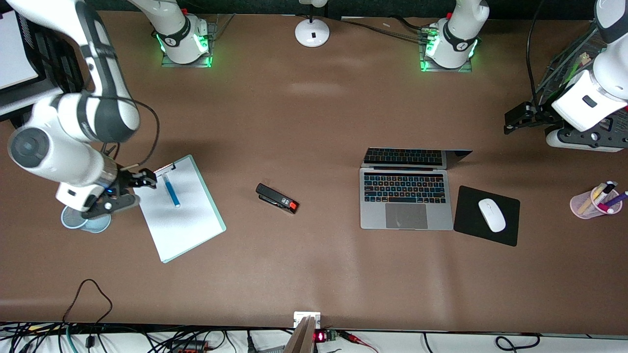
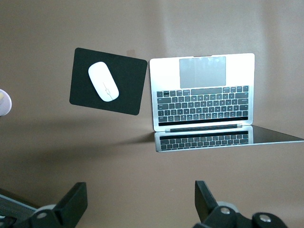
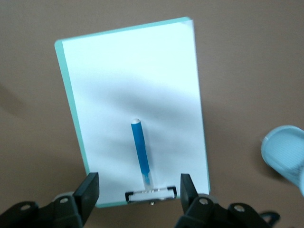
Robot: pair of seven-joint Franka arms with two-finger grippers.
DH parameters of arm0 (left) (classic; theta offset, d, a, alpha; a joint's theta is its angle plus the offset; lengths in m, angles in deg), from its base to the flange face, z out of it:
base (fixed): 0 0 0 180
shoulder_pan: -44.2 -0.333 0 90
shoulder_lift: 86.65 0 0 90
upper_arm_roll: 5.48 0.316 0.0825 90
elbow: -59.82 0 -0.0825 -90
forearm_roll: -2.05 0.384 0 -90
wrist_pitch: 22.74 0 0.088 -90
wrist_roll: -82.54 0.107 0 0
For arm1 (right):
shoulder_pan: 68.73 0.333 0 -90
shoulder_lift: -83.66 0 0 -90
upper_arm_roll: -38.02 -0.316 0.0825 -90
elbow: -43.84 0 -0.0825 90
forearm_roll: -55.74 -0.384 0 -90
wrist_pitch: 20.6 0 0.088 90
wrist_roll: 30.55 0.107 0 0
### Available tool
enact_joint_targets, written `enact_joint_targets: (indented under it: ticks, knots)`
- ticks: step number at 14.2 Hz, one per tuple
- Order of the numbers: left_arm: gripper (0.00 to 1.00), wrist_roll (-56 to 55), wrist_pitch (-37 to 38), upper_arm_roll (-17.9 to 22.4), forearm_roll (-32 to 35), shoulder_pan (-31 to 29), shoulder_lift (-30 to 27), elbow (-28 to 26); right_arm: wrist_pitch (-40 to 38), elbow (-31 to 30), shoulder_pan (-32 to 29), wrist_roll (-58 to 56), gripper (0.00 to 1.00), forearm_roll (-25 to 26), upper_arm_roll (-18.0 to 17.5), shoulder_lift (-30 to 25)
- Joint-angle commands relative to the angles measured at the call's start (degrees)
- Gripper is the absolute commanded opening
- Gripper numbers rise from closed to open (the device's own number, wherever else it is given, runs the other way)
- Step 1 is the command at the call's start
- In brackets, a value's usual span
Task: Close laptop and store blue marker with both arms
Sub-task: 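Grasp the blue marker on the clipboard with the right gripper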
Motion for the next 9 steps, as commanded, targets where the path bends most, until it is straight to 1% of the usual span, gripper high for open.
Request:
enact_joint_targets:
  ticks: [1,3,4,5,6,7,8,9]
  knots:
    - [1.0,1.09,1.52,-0.24,-0.26,-0.57,3.69,3.47,2.88,-1.01,0.5,-2.16,0.7,-1.02,-0.98,2.03]
    - [1.0,1.36,1.52,0.02,-0.17,-0.92,3.78,3.29,6.04,-2.16,1.29,-3.64,0.63,-0.93,-1.07,3.53]
    - [0.92,1.36,1.52,0.02,-0.17,-0.92,3.87,3.29,7.97,-2.51,1.38,-5.4,0.61,-0.93,-1.07,4.58]
    - [0.71,1.44,1.52,0.02,-0.09,-0.92,3.87,3.29,9.47,-2.77,1.29,-7.24,0.6,-1.02,-1.07,5.63]
    - [0.55,1.36,1.61,0.02,-0.08,-0.92,3.87,3.29,11.14,-2.86,1.2,-8.56,0.56,-0.93,-1.07,6.69]
    - [0.42,1.71,1.78,-0.07,0.09,-0.83,3.87,3.29,12.02,-2.86,1.29,-8.75,0.54,-0.93,-1.07,7.57]
    - [0.25,3.19,1.79,-0.07,0.35,-0.74,3.87,3.38,12.47,-2.86,1.38,-8.84,0.53,-0.93,-1.07,8.27]
    - [0.13,3.9,1.79,-0.24,0.53,-0.66,3.87,3.38,13.25,-2.86,1.38,-8.93,0.53,-0.93,-1.07,8.98]
